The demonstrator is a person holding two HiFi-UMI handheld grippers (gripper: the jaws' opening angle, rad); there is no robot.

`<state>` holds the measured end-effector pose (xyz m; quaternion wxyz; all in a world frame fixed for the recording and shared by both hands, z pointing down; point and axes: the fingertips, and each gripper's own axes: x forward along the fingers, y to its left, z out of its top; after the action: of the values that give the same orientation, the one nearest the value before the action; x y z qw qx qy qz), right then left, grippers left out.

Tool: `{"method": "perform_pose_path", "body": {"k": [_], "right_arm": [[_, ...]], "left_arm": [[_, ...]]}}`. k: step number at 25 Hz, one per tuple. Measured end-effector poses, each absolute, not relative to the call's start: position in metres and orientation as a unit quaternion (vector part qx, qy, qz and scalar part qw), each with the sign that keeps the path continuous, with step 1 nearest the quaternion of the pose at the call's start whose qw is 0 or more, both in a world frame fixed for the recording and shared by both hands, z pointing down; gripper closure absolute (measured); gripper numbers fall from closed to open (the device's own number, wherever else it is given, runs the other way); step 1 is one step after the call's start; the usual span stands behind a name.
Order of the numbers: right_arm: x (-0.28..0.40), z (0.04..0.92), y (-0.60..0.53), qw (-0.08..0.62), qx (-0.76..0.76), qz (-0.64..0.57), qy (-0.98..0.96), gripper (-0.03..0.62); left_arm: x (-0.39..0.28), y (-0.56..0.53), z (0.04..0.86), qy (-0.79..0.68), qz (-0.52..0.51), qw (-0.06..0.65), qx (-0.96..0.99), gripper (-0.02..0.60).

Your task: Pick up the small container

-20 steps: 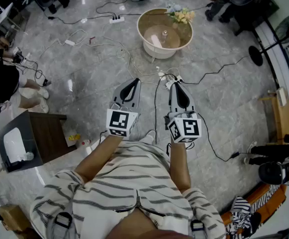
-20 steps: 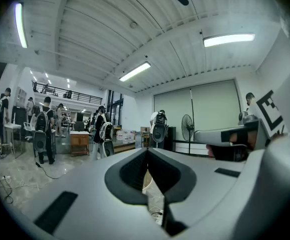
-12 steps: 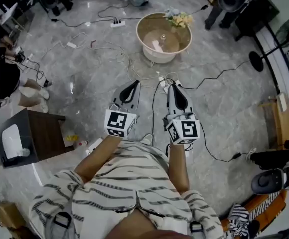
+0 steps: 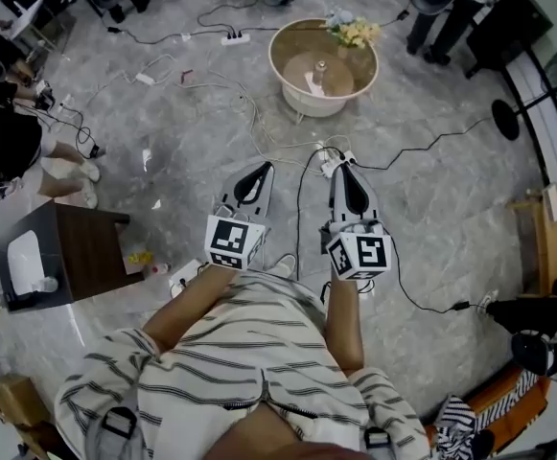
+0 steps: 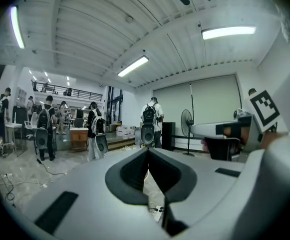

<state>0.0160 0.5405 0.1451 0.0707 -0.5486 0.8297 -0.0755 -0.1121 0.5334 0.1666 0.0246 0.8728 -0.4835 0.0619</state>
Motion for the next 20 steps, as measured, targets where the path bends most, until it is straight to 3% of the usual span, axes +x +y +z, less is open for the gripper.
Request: {"method": "perform_pose_path", "body": {"k": [10, 20], "right_arm": [[0.014, 0.166, 0.441, 0.04, -0.555, -0.081, 0.827, 0.6], [-0.005, 0.155, 0.226, 0.034, -0.57, -0.084, 0.816, 0.597]], "left_arm": [[-0.093, 0.423, 0.184, -0.46, 0.042, 0.033, 0.886, 0.584], [-0.105, 0.208, 0.172, -0.433, 0.041, 0.046, 0.899, 0.584]]}}
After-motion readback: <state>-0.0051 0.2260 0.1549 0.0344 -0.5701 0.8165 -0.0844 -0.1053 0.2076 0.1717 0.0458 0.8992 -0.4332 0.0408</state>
